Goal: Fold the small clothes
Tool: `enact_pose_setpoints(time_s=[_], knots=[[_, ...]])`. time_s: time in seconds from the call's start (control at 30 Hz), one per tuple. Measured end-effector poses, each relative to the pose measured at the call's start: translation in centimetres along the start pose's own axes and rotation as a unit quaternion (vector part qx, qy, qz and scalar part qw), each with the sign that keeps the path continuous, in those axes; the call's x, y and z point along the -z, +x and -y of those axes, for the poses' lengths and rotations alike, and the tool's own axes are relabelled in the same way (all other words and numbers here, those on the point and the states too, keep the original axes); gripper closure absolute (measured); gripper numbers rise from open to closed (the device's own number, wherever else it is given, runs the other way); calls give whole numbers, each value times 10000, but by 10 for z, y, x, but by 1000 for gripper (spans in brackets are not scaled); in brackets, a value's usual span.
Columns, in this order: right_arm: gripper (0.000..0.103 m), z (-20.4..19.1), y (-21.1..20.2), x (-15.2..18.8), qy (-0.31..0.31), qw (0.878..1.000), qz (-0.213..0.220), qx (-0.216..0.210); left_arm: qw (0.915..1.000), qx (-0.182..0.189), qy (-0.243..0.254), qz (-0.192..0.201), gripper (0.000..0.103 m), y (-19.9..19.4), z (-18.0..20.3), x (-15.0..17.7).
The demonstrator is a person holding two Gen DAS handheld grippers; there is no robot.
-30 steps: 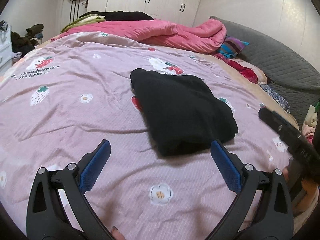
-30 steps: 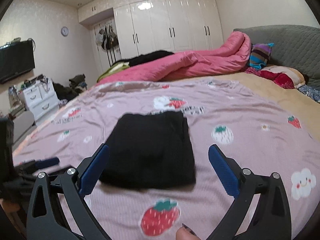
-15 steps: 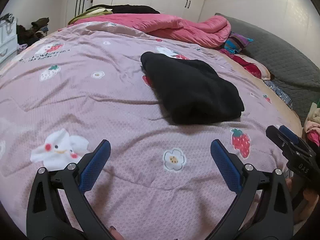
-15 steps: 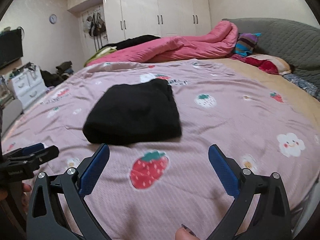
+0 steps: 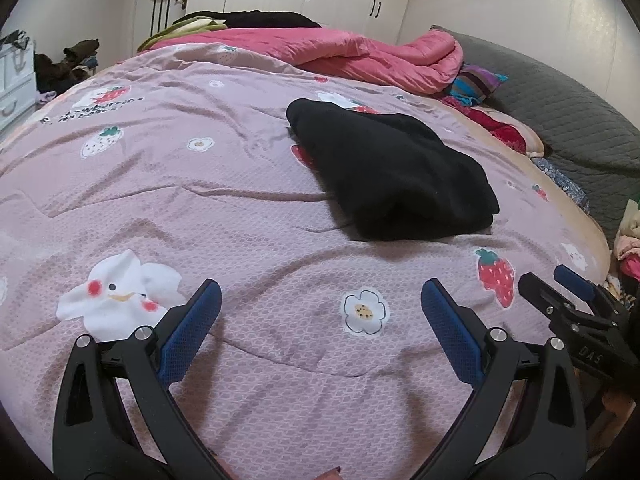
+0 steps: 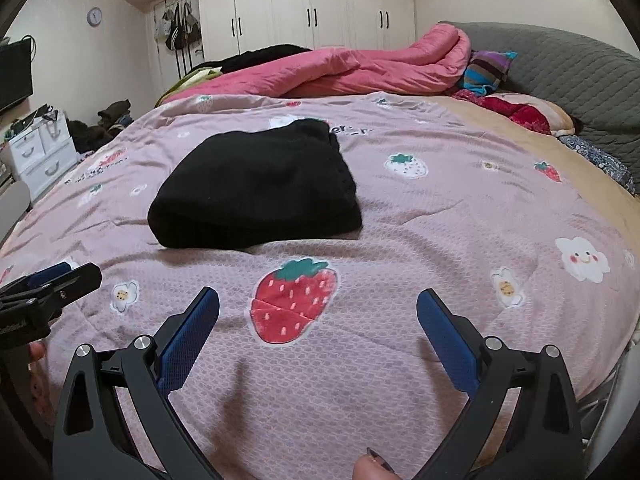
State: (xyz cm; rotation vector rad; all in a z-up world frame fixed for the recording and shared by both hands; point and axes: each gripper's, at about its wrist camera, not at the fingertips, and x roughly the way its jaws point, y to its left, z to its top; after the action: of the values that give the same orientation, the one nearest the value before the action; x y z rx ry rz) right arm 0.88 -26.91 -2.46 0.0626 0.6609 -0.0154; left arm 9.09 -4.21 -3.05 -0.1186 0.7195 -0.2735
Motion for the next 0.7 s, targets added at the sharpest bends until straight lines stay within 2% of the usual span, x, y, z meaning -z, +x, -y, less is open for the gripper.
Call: enact_pose_setpoints(time_s=[0.7], knots=[[4,0,3,1,-25,10000,-5,21,9998,-169,61,91,9,-3,0,-2]])
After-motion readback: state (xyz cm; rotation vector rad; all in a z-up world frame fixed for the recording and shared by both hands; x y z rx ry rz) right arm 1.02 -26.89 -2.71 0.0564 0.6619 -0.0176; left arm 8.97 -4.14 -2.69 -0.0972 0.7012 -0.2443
